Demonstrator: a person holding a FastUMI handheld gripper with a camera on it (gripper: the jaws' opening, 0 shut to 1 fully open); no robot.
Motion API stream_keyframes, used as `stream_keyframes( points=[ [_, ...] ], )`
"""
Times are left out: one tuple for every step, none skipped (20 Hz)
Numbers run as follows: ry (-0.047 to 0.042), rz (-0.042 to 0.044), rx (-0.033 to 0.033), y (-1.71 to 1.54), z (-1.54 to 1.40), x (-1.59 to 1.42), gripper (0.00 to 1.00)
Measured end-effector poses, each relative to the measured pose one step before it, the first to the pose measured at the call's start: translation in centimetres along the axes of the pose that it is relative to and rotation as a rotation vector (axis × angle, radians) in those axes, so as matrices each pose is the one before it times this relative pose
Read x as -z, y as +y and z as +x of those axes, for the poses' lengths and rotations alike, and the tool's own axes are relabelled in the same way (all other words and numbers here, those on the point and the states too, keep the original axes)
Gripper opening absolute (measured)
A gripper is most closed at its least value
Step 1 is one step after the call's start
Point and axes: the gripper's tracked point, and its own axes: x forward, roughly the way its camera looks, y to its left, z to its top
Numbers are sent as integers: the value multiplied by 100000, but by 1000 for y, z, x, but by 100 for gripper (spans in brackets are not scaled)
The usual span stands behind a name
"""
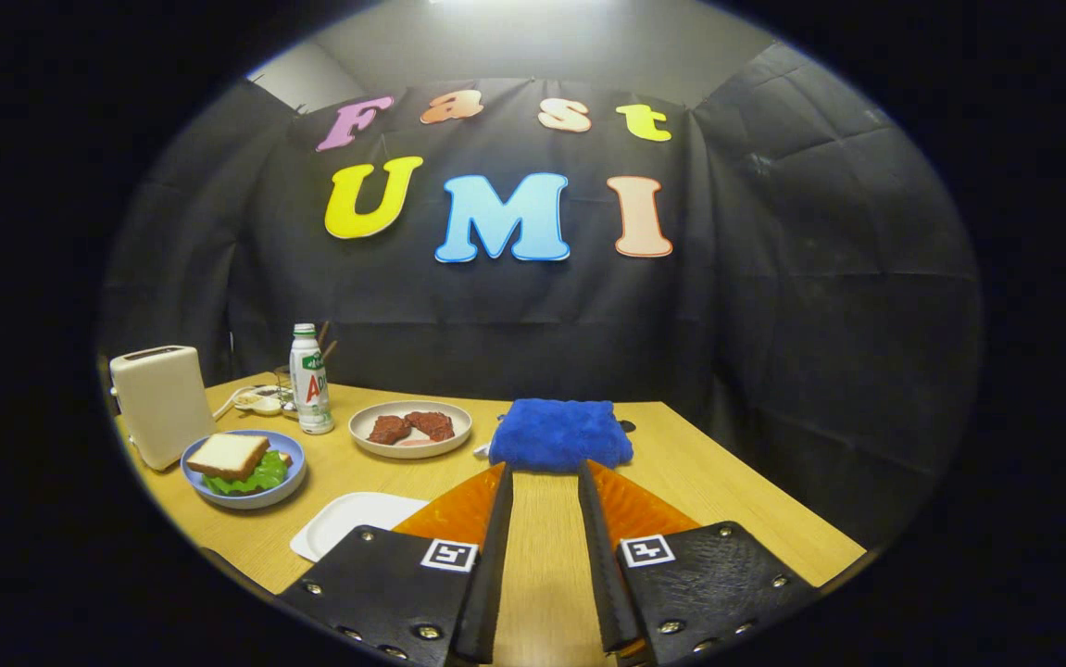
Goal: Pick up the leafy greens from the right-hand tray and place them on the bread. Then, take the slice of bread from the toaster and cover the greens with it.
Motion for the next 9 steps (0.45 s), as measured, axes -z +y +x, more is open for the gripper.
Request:
stream_keyframes(
  points=[
    [-2565,2169,-974,-1643,33,-457,42],
    [-2703,1205,24,-1648,-98,-633,42],
    [-3136,80,-512,-1543,-97,-713,42],
    [-1793,89,-452,-1525,-85,-490,42],
    [-102,1310,-657,-1251,-69,-257,42],
    [263,2029,-821,-1247,-337,-84,42],
    [1360,1246,1317,-1578,-138,114,42],
    [837,45,856,-1860,-17,61,42],
    [596,-1245,1743,-1830,122,33,42]
  ],
)
